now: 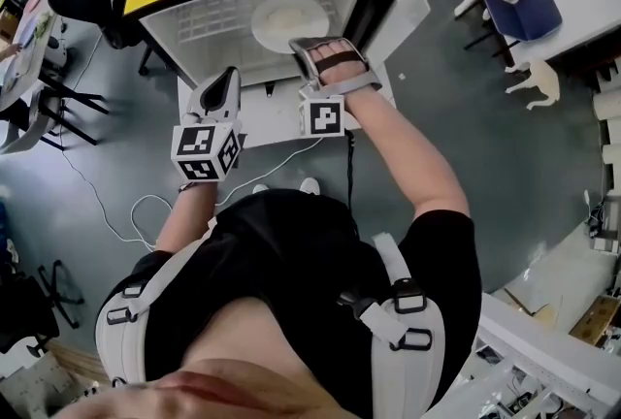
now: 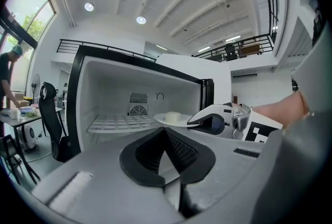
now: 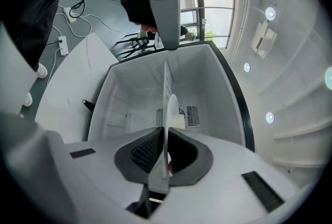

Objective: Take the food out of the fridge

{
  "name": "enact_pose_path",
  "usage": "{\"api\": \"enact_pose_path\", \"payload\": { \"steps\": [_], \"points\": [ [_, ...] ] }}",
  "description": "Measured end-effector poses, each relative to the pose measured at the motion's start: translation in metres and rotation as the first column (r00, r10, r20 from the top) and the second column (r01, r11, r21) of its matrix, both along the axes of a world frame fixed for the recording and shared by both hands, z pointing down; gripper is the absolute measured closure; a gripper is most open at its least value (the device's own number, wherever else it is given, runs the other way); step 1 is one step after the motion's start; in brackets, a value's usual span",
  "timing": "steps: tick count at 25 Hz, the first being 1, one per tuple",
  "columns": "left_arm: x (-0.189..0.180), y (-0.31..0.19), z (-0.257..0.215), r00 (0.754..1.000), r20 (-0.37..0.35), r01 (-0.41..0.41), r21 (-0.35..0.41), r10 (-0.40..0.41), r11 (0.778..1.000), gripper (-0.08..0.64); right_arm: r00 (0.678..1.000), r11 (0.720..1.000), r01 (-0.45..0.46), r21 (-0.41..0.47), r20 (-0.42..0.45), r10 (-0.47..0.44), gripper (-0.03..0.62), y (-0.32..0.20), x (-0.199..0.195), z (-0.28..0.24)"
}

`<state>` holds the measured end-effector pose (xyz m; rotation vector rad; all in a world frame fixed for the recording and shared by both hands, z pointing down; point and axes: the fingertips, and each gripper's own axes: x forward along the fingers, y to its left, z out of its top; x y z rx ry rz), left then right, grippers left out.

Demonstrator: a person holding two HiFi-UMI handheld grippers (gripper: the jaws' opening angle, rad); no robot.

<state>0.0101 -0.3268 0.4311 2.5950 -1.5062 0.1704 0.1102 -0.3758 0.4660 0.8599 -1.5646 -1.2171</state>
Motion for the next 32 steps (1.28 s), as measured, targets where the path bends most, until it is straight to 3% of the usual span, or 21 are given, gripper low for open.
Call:
{"api": "enact_pose_path", "payload": {
  "steps": [14,21,32],
  "points": [
    [0.03,-0.002,0.003,0.996,0.0,-0.092,-0.005,0.092,0.996,0.558,0.997,0.999,0.034,0.017,0.072,-0.035,0.566,0.065,0.038,-0.03],
    [0.05,-0.005,0.006,0.99,-0.006,-0.138,-0.008,0.137,0.99,0.558,0.993,0.993,0.118,0.028,0.019,-0.119,0.568,0.099,0.043,-0.032],
    [0.062,-0.012,0.001,0.987,-0.006,-0.162,0.001,0.162,0.987,0.558,0.993,0.993,0.114,0.008,0.006,-0.114,0.567,0.108,0.05,-0.026]
  ]
}}
